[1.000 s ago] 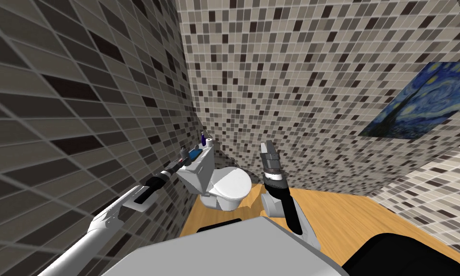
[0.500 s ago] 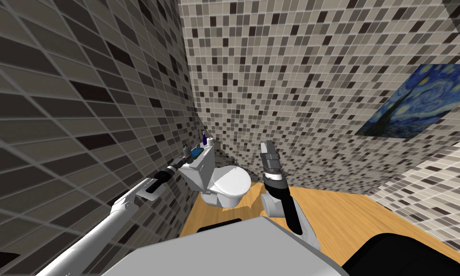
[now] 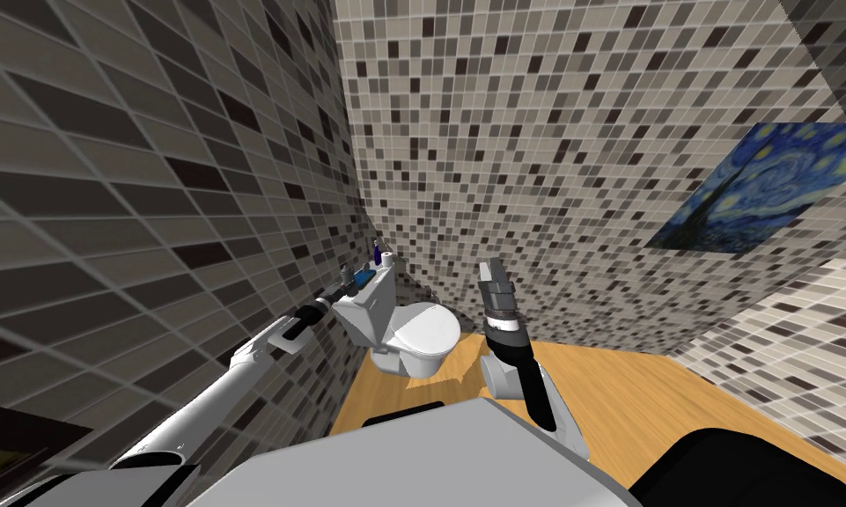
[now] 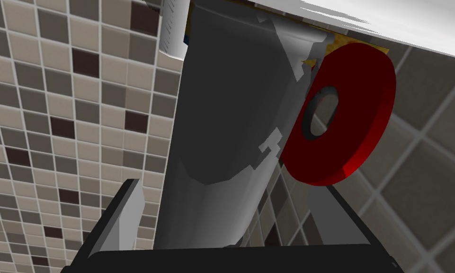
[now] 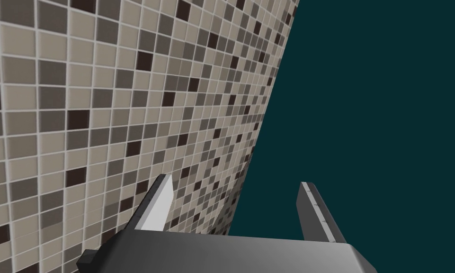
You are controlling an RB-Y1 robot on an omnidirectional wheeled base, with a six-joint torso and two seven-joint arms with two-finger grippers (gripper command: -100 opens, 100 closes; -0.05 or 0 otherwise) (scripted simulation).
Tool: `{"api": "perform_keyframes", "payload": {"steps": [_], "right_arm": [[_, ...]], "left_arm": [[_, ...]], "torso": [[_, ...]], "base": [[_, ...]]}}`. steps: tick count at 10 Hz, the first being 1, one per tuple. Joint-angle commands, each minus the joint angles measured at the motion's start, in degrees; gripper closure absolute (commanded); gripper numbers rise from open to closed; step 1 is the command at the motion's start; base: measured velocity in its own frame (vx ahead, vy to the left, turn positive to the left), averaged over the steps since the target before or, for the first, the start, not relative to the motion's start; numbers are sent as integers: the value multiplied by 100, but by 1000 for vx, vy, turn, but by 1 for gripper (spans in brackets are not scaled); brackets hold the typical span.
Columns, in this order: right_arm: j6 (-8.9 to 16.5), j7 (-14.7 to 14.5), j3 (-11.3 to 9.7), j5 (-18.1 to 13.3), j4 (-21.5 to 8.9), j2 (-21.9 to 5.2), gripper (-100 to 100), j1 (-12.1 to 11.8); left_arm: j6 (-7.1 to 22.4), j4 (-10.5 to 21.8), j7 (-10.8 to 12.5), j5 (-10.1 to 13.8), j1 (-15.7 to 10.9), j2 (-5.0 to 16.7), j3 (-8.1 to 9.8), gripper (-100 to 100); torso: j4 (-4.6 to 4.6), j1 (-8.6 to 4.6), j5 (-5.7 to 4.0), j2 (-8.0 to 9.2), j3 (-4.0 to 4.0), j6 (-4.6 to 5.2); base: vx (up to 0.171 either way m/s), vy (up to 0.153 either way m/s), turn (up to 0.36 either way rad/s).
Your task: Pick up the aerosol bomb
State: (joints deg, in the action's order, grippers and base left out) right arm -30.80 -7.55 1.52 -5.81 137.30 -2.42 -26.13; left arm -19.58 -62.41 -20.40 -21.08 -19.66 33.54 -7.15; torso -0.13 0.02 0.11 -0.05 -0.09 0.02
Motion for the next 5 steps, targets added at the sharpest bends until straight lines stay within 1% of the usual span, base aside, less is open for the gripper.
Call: {"api": "perform_keyframes", "payload": {"steps": [1,2,3,4,5], "right_arm": [[0,0,0,0,0,0,0,0],[0,0,0,0,0,0,0,0],[0,0,0,0,0,0,0,0],[0,0,0,0,0,0,0,0],[0,0,0,0,0,0,0,0]], "left_arm": [[11,230,3,5,-135,9,-9,-100],[-102,431,-108,80,-386,-70,-177,-100],[-102,535,-108,80,-525,-70,-177,-100],[-102,689,-108,80,-687,-70,-177,-100],[-102,920,-108,80,-769,-70,-177,-100]], "torso": [[0,0,0,0,0,0],[-3,-1,0,-12,-7,-1],[-1,-1,0,4,1,0],[2,-2,0,11,6,0],[0,-2,-1,0,0,-1]], "base": [[-12,2,-3],[-82,8,23],[-98,7,2],[-46,2,-4],[-7,3,-1]]}}
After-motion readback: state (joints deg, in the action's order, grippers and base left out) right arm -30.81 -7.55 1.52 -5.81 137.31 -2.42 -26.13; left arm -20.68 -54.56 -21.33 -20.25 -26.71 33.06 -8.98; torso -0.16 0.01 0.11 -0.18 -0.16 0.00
